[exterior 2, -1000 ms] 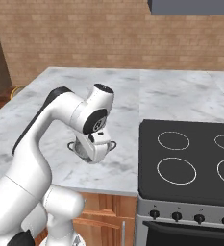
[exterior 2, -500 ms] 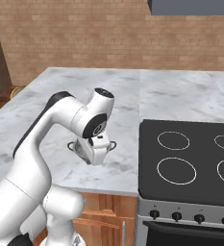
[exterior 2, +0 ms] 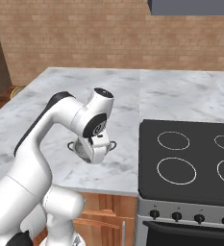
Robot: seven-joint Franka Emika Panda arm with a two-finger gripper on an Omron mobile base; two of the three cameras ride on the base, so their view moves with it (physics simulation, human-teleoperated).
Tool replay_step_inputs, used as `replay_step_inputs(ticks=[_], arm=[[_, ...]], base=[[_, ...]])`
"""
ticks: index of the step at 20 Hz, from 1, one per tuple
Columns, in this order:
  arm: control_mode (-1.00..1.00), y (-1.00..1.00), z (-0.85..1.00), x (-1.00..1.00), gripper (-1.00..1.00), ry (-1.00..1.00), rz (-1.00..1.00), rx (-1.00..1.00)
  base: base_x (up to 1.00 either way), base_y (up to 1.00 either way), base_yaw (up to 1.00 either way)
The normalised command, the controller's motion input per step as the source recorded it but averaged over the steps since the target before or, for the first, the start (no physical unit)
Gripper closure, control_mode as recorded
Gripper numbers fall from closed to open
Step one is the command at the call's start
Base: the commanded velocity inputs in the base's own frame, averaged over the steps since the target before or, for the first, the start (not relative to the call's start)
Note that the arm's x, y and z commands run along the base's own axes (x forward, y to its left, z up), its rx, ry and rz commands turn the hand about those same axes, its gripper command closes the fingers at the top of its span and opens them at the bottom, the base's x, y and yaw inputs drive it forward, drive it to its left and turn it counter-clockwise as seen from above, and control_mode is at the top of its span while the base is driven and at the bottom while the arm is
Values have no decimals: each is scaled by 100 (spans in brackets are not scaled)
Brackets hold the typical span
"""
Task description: Pick the bowl and colander and place them in the sink. Then turn on the water.
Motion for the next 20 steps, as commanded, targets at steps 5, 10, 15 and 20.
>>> replay_step_inputs(ticks=[5,10,15,20], arm=[[-100,0,-4,24,-100,0,0,0],[-100,0,-17,20,-100,0,0,0],[-100,0,-29,14,-100,1,0,0],[-100,0,-26,14,-100,0,0,0]], base=[[0,0,0],[0,0,0],[0,0,0],[0,0,0]])
